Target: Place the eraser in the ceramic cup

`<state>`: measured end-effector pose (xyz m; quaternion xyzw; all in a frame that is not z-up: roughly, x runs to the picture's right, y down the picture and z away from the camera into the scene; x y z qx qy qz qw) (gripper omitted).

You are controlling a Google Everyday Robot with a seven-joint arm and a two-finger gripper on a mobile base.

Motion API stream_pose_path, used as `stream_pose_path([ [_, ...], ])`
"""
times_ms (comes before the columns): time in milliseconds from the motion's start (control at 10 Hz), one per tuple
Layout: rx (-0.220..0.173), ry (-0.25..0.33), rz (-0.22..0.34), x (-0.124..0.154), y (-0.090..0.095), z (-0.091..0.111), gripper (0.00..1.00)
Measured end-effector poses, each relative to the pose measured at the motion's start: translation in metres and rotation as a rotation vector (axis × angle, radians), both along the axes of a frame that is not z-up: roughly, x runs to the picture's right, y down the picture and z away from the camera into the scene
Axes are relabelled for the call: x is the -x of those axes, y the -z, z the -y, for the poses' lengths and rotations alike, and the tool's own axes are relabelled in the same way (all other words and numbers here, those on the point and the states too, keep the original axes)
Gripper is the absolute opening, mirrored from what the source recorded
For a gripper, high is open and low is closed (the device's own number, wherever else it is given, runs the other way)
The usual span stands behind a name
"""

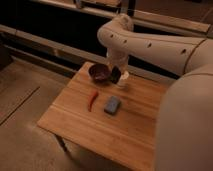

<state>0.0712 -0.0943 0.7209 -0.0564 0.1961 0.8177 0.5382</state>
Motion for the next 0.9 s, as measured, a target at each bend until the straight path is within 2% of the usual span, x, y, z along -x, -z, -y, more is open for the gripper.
stream_pose_path([
  [300,-0.015,-0.023,-0.012,-0.007,-0.003,0.012,0.00],
  [500,-0.068,-0.096,-0.088,-0.052,-0.006,0.049,0.00],
  [600,-0.084,-0.117,-0.121,-0.071,-0.008,0.060,0.00],
  [800,-0.103,-0.139,-0.157,-0.091,-0.016,0.074,0.00],
  [900,-0.109,-0.144,-0.157,-0.092,-0.023,0.078,0.00],
])
